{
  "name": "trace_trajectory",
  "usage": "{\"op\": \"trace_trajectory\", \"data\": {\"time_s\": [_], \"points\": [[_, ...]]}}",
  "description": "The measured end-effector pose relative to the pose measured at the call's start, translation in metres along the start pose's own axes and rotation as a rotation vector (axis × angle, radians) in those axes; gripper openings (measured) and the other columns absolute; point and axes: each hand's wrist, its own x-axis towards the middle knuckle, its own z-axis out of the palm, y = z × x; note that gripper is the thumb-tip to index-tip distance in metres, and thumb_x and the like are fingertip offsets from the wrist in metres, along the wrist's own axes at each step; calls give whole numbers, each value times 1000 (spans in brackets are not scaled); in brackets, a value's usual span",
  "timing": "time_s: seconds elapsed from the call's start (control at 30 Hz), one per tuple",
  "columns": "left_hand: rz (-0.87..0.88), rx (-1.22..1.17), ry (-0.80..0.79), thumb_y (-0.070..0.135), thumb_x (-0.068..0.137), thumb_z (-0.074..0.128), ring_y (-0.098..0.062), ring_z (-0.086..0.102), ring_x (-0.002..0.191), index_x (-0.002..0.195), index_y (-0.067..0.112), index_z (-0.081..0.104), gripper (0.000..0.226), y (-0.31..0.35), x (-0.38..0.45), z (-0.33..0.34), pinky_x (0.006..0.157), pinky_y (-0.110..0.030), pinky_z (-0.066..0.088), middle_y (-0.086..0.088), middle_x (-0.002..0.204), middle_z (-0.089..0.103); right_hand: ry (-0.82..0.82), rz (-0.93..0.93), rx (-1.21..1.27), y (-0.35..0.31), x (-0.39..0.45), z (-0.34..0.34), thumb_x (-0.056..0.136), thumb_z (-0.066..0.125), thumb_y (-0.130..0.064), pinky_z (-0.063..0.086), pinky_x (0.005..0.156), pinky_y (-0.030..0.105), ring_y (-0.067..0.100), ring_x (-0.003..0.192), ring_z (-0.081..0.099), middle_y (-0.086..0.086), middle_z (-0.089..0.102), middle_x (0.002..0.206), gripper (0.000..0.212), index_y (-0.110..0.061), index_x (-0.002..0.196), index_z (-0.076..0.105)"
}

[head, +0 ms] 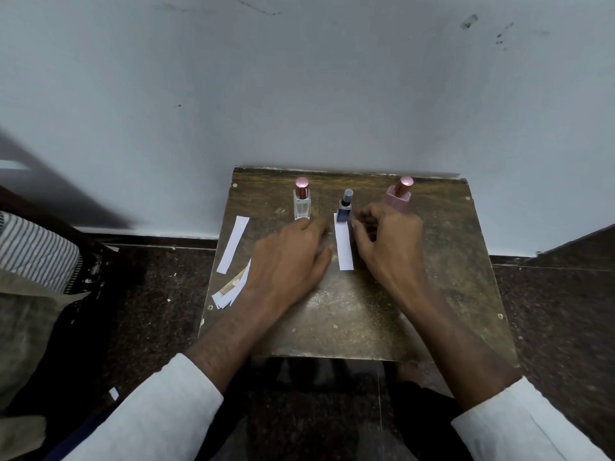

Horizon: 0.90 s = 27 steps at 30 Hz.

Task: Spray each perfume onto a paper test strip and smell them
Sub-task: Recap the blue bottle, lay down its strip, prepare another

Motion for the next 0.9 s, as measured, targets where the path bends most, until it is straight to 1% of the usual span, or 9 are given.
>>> {"op": "trace_trajectory", "data": {"time_s": [0.03, 0.1, 0.2, 0.33, 0.43, 0.63, 0.77, 0.83, 0.9], "points": [[12, -2, 6, 45, 105, 55, -20, 68, 103, 137, 32, 58, 34, -3, -2, -2, 72, -36, 53, 9, 110, 67, -2, -2, -29, 3, -4, -3, 96, 73, -14, 58, 67, 21, 9, 69, 68, -1, 77, 88, 9, -13, 102, 79], [24, -19, 33, 44, 106, 55, -19, 69, 104, 134, 31, 63, 32, -8, -9, -8, 74, -37, 56, 10, 112, 67, -49, 6, -89, 9, -14, -11, 97, 72, -16, 59, 72, 27, 13, 73, 69, 2, 78, 91, 10, -13, 104, 78], [0, -30, 102, 43, 105, 58, -14, 69, 101, 131, 33, 68, 29, -14, -19, -14, 69, -32, 49, 15, 110, 68, -122, 0, -119, 17, -26, -17, 97, 70, -15, 58, 77, 32, 18, 79, 70, 4, 78, 93, 11, -14, 103, 78], [-46, -60, 153, 40, 102, 60, -11, 68, 95, 121, 35, 70, 23, -19, -41, -19, 66, -29, 49, 17, 103, 67, -204, -11, -174, 20, -47, -11, 99, 66, -18, 46, 74, 30, 25, 88, 66, 9, 71, 104, 21, -18, 116, 79], [-144, -95, 182, 40, 101, 62, -9, 66, 96, 116, 39, 71, 18, -22, -59, -28, 69, -29, 47, 19, 101, 68, -183, -45, -163, 16, -63, 1, 101, 63, -17, 39, 71, 31, 22, 84, 53, 8, 56, 98, 25, -13, 120, 78], [-213, -167, 202, 45, 102, 63, -6, 63, 89, 117, 40, 71, 18, -23, -98, -47, 75, -35, 58, 23, 95, 66, -100, -40, -140, 6, -81, 10, 106, 57, -21, 52, 72, 43, 26, 90, 53, 9, 52, 97, 28, -6, 123, 73], [-279, -172, 183, 43, 100, 64, -4, 59, 86, 118, 41, 68, 19, -17, -122, -53, 73, -34, 54, 22, 98, 65, -72, -17, -155, 4, -86, 13, 106, 54, -23, 50, 74, 41, 25, 91, 49, 8, 50, 96, 30, -3, 116, 73], [-299, -169, 155, 43, 99, 65, -5, 63, 85, 120, 42, 66, 21, -17, -133, -56, 74, -36, 56, 21, 101, 65, -94, -8, -162, 1, -88, 10, 103, 58, -17, 51, 78, 42, 29, 95, 52, 11, 54, 99, 26, -2, 119, 73], [-316, -167, 134, 41, 98, 68, -6, 65, 91, 122, 40, 66, 24, -20, -141, -59, 75, -37, 58, 19, 105, 64, -130, 9, -158, -5, -91, 4, 100, 62, -13, 51, 86, 41, 30, 102, 54, 13, 58, 107, 29, -4, 126, 71]]}}
